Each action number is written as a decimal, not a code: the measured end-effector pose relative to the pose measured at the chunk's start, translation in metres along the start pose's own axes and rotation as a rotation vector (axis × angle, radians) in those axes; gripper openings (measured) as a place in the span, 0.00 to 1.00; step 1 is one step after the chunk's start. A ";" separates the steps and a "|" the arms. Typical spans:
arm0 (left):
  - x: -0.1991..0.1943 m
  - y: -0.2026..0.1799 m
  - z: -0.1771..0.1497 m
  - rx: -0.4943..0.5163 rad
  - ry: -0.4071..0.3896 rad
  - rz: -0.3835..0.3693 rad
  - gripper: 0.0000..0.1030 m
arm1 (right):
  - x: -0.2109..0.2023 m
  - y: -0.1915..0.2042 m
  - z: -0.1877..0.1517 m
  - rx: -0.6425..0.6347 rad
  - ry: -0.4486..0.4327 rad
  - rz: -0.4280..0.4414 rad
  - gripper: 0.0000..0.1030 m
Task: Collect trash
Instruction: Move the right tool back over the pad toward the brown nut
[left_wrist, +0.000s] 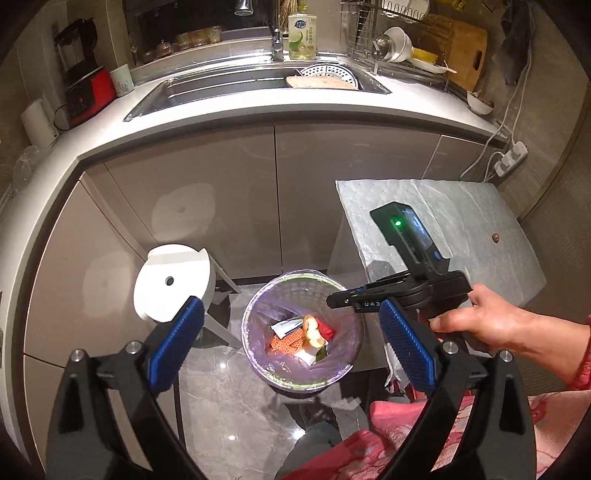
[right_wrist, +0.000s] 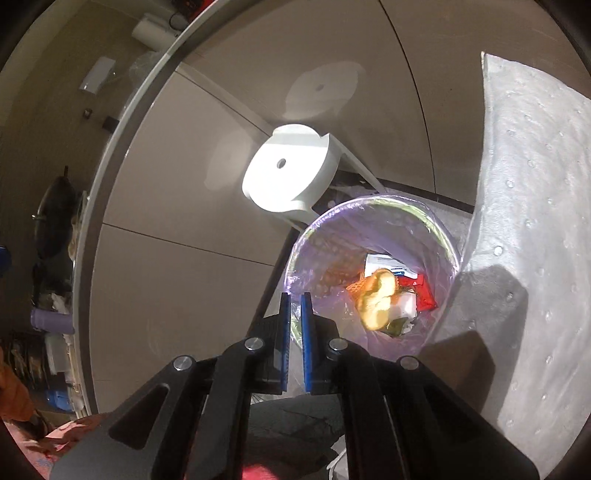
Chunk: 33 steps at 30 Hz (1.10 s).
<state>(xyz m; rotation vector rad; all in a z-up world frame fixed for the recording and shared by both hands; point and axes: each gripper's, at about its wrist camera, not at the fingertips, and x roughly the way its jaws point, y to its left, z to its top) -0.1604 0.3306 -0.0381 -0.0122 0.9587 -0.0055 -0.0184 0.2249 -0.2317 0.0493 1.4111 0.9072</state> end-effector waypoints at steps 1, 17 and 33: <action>-0.001 0.001 -0.001 -0.002 0.001 0.003 0.89 | 0.005 0.003 0.002 -0.014 0.007 -0.012 0.06; 0.006 -0.028 0.009 0.056 -0.008 -0.039 0.90 | -0.159 -0.027 -0.042 0.153 -0.349 -0.047 0.94; 0.062 -0.215 0.070 0.314 -0.008 -0.239 0.93 | -0.289 -0.214 -0.169 0.316 -0.469 -0.648 0.86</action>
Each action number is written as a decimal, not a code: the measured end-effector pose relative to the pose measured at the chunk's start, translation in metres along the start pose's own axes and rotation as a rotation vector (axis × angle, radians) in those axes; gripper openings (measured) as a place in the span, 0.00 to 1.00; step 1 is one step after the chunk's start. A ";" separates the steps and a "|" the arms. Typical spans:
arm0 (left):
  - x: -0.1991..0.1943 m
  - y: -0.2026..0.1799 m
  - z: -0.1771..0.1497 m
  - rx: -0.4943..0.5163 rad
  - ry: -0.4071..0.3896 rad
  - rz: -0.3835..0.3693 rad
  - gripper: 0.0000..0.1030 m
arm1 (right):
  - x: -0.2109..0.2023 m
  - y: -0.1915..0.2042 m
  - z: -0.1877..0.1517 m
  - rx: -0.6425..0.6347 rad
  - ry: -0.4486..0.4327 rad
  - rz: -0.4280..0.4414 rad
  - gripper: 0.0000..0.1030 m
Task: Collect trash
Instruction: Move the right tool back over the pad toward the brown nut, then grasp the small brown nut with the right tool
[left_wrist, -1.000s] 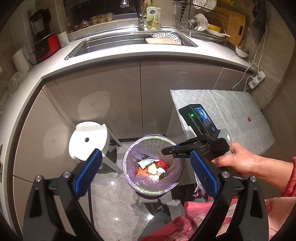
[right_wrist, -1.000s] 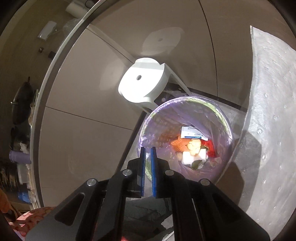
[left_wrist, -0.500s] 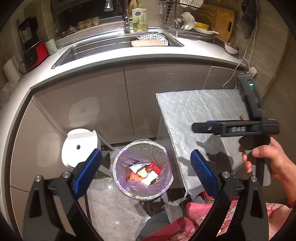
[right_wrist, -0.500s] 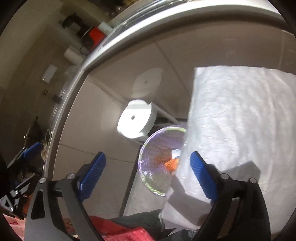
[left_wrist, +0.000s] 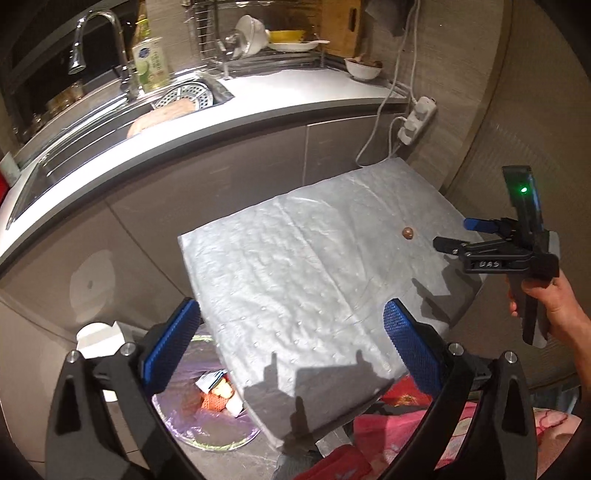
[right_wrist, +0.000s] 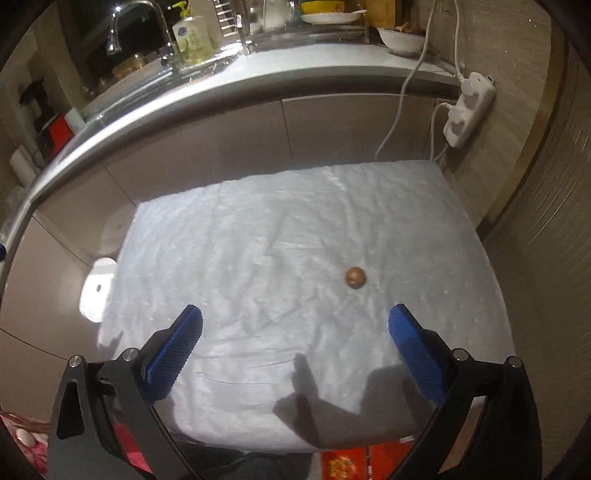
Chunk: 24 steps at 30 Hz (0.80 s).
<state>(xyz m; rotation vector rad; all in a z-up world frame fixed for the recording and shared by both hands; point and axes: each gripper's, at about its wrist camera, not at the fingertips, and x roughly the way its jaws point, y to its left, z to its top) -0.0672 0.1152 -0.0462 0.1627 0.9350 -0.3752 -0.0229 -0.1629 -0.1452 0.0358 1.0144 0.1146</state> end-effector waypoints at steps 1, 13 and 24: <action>0.007 -0.010 0.007 0.006 0.004 -0.005 0.93 | 0.009 -0.005 0.001 -0.007 0.019 -0.008 0.84; 0.033 -0.064 0.038 -0.013 0.062 0.075 0.93 | 0.099 -0.042 0.012 -0.011 0.134 0.073 0.32; 0.032 -0.042 0.029 -0.117 0.090 0.117 0.93 | 0.106 -0.022 0.012 -0.183 0.121 -0.005 0.24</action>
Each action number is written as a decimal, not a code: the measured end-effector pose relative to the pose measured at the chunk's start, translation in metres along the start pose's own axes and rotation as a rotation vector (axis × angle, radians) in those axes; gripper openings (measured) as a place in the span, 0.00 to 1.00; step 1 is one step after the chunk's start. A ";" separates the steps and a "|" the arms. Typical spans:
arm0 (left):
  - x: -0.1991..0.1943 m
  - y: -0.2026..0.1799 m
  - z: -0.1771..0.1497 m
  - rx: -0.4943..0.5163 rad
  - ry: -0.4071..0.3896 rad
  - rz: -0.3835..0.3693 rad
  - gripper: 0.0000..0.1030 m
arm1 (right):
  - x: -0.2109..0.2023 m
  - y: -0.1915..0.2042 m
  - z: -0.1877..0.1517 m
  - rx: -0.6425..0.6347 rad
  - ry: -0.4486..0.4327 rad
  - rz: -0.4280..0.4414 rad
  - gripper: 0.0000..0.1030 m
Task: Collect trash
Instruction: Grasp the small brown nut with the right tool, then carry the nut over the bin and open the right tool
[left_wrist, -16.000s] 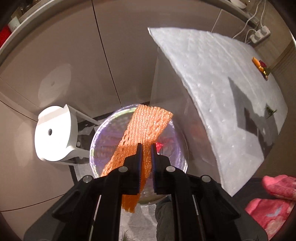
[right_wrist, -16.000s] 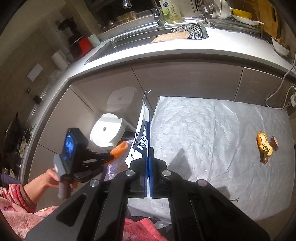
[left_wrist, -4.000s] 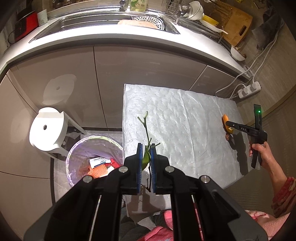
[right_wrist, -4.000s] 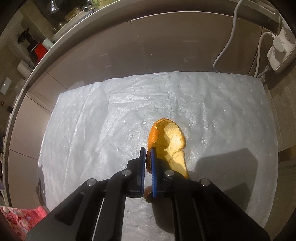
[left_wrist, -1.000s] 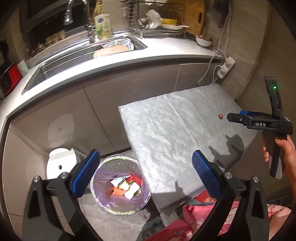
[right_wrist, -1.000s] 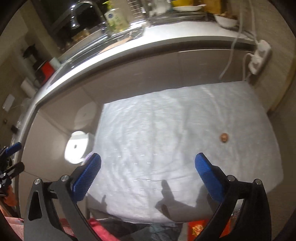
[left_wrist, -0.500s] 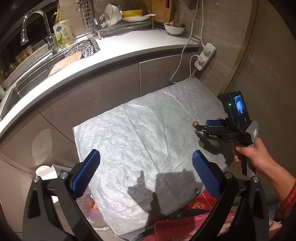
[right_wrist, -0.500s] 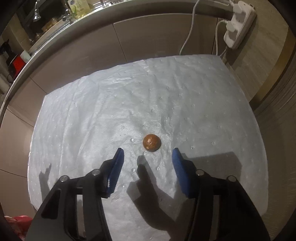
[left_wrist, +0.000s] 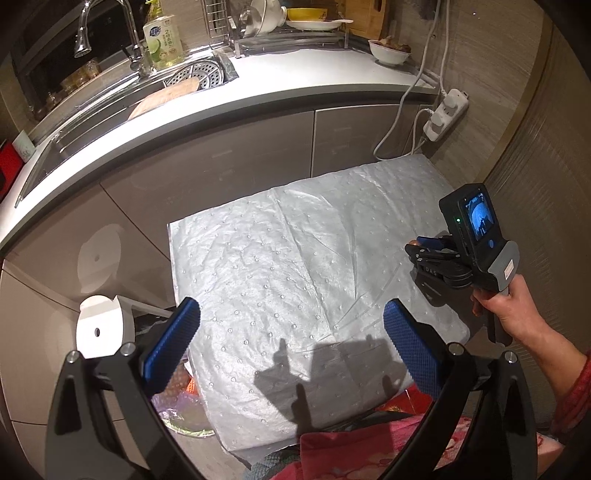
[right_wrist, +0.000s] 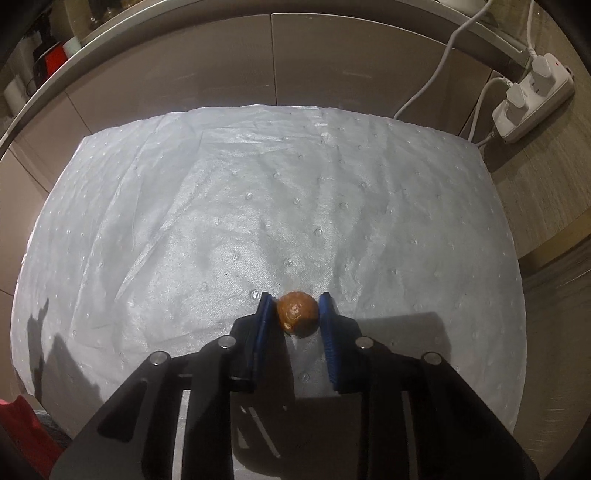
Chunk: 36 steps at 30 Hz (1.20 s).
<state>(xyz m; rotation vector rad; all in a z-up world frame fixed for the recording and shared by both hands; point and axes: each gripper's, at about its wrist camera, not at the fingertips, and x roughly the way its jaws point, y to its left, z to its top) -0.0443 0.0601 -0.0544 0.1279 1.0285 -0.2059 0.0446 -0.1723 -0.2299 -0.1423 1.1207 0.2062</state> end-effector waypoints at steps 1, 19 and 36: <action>0.000 0.002 -0.001 -0.007 0.001 0.001 0.93 | 0.000 0.000 -0.001 -0.001 0.001 0.001 0.24; -0.038 0.125 -0.055 -0.169 -0.053 0.086 0.93 | -0.104 0.220 0.039 -0.288 -0.122 0.308 0.24; -0.086 0.261 -0.154 -0.346 -0.047 0.147 0.93 | -0.035 0.438 0.028 -0.613 0.053 0.398 0.24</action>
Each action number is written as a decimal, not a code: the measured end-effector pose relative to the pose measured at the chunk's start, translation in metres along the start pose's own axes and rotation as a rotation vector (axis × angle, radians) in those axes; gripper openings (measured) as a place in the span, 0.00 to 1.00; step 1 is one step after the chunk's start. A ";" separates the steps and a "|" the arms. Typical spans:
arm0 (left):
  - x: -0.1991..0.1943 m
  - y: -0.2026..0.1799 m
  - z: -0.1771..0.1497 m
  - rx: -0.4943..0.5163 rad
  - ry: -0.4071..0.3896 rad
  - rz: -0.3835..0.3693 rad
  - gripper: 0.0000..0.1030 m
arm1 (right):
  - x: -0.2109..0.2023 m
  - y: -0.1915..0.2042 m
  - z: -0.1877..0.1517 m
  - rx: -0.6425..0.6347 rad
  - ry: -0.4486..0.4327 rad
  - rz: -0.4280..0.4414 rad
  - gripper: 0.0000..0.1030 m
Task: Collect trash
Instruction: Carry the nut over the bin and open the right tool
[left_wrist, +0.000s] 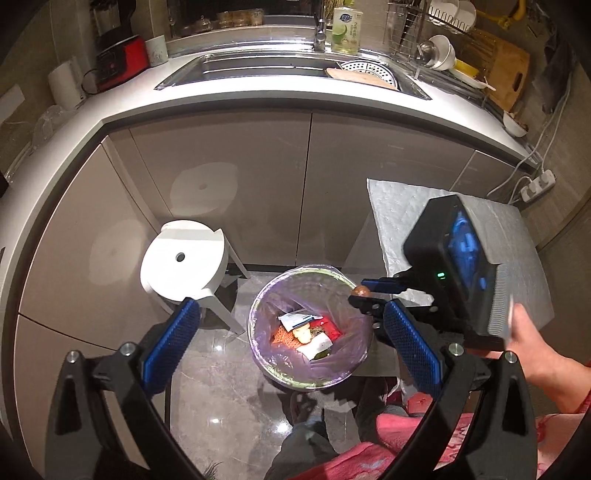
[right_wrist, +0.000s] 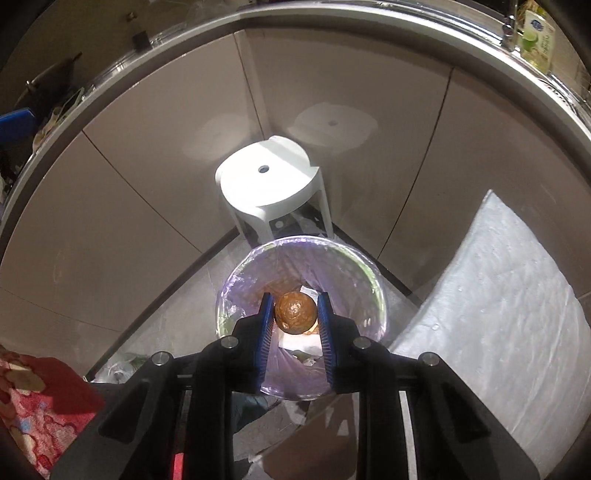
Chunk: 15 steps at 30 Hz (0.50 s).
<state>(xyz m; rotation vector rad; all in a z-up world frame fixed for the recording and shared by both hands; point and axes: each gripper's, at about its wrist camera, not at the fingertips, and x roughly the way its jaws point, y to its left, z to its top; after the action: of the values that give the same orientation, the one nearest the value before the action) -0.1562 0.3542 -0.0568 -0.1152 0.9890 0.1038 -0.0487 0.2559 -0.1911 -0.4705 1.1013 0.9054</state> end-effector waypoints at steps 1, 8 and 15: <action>-0.001 0.002 -0.001 0.007 -0.002 -0.006 0.93 | 0.009 0.003 0.002 -0.003 0.016 0.000 0.24; 0.003 0.005 -0.003 0.054 0.007 -0.027 0.93 | 0.059 0.003 0.006 0.025 0.113 -0.012 0.24; 0.007 0.001 -0.003 0.084 0.017 -0.040 0.93 | 0.089 -0.002 0.001 0.055 0.198 -0.034 0.49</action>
<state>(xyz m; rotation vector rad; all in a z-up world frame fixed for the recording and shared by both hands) -0.1551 0.3552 -0.0639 -0.0587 1.0060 0.0250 -0.0320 0.2900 -0.2718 -0.5403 1.2912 0.8088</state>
